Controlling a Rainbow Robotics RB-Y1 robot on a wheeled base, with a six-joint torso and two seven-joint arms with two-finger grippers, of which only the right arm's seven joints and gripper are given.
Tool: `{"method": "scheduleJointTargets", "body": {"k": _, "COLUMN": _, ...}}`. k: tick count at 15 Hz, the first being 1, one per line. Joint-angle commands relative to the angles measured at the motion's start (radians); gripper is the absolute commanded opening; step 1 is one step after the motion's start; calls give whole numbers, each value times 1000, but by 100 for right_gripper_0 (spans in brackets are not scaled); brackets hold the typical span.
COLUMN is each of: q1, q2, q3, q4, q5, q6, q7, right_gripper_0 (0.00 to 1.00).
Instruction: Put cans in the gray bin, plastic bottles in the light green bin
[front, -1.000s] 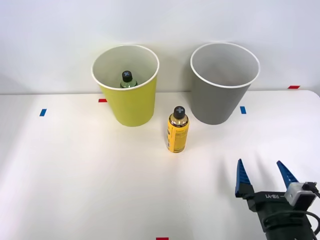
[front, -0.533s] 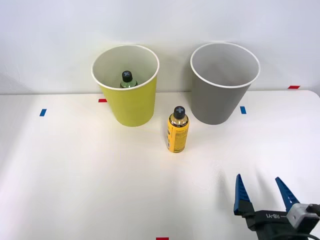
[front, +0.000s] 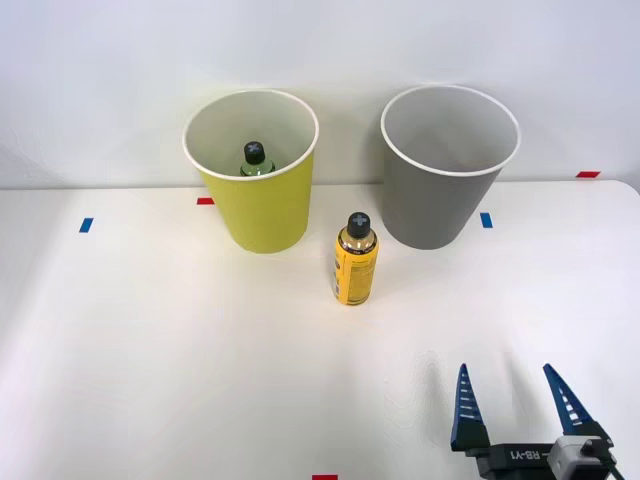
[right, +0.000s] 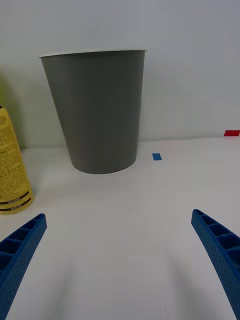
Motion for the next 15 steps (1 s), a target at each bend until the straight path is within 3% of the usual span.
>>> {"method": "scheduleJointTargets", "body": {"k": 1, "q1": 37, "q2": -20, "q3": 64, "q4": 4, "q5": -98, "q6": -33, "q7": 221, "right_gripper_0": 100}}
{"method": "scheduleJointTargets", "body": {"k": 6, "q1": 92, "q2": -91, "q3": 161, "q4": 4, "q5": -296, "q6": -35, "q7": 422, "right_gripper_0": 100}}
{"method": "scheduleJointTargets", "body": {"k": 9, "q1": 112, "q2": -149, "q3": 219, "q4": 4, "q5": -377, "q6": -35, "q7": 439, "right_gripper_0": 100}}
{"method": "scheduleJointTargets", "body": {"k": 15, "q1": 166, "q2": -141, "q3": 240, "q4": 4, "q5": -411, "q6": -35, "q7": 468, "right_gripper_0": 100}}
